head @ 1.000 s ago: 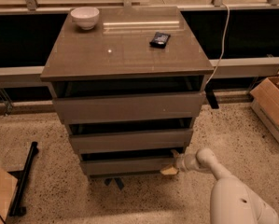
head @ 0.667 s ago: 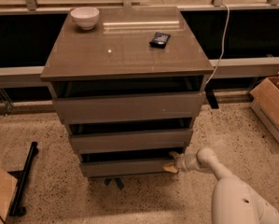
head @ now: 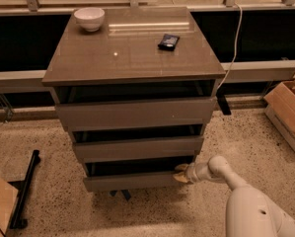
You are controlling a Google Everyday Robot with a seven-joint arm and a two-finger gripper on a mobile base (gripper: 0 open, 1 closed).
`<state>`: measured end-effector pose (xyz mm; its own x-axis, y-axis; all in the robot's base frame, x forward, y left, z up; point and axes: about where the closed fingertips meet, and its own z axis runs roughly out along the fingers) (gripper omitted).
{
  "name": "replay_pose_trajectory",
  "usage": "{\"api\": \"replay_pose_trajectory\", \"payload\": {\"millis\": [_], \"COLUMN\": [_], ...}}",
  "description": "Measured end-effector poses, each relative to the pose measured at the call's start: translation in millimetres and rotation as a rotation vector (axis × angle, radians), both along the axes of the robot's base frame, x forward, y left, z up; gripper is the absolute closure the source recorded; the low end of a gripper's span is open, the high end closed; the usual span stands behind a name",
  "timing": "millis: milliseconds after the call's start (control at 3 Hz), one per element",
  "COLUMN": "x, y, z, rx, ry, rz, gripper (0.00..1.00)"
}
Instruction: Open bottom drawer
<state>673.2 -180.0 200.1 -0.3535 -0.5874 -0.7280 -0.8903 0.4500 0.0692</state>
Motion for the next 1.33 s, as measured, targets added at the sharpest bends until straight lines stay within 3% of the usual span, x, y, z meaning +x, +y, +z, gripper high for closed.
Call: {"api": "replay_pose_trajectory", "payload": {"millis": [333, 667, 1333], "x": [0.0, -14.6, -14.1], "y": [0.0, -6.1, -6.2], "z": [2.1, 3.9, 3.9], "rx": [0.000, -0.018, -0.018], "ry": [0.000, 0.029, 0.029], "rz": [0.000, -0.012, -0.012], "gripper": [1.00, 0.83, 0.37]}}
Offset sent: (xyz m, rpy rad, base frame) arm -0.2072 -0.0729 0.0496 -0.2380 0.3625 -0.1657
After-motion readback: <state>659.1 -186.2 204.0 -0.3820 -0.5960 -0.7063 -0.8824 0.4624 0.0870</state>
